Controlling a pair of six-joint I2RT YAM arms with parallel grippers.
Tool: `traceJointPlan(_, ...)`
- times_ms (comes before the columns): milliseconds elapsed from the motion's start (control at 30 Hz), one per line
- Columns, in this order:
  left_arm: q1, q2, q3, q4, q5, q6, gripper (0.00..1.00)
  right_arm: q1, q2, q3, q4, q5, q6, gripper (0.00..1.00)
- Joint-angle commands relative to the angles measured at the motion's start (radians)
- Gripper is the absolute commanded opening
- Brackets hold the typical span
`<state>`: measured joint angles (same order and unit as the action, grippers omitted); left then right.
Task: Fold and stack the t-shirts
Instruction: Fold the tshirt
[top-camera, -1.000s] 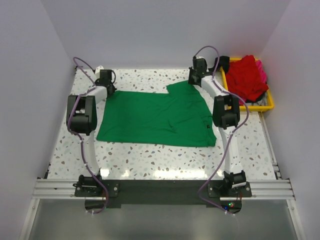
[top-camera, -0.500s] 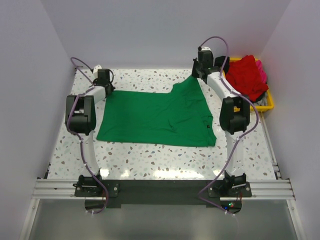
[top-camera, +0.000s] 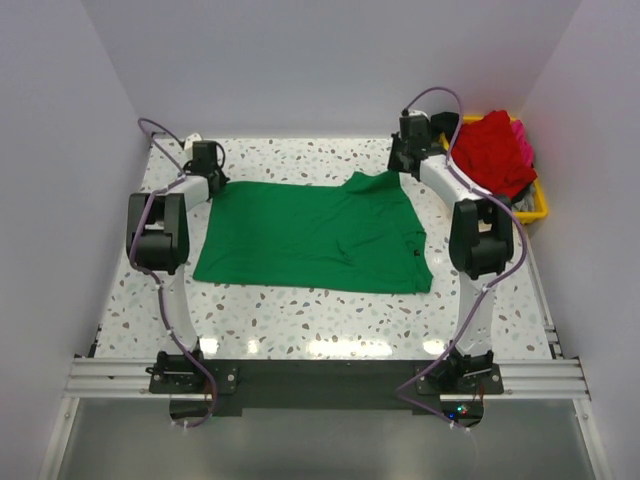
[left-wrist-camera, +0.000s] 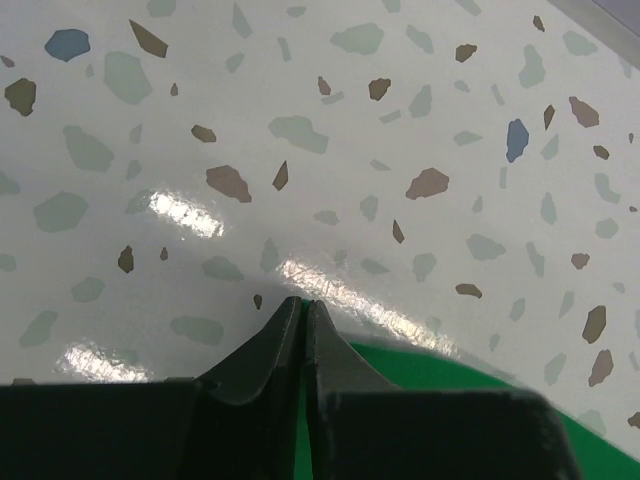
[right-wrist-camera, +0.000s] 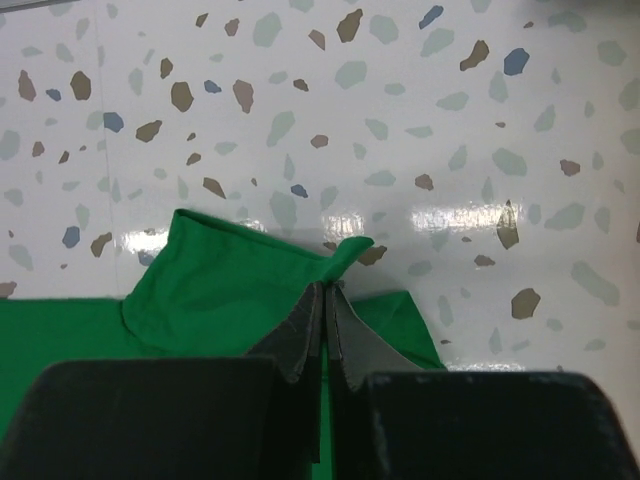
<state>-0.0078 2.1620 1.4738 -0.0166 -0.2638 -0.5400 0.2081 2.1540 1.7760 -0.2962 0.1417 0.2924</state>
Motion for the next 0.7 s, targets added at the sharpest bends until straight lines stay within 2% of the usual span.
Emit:
traceJointPlan(0,0.008,-0.097,-0.026,0.056,-0.005,-0.023,0.09,-0.006,-0.132,-0.032,0.052,0.027,0.031,0.00)
traceJointPlan(500,0.031,-0.249,-0.151,0.018,-0.040,-0.067,0.09,-0.004,-0.443,-0.429,0.089,-0.001,0.158,0.00)
traceJointPlan(667,0.031,-0.284,-0.191,-0.074,-0.072,-0.110,0.08,-0.006,-0.558,-0.601,0.124,-0.014,0.232,0.00)
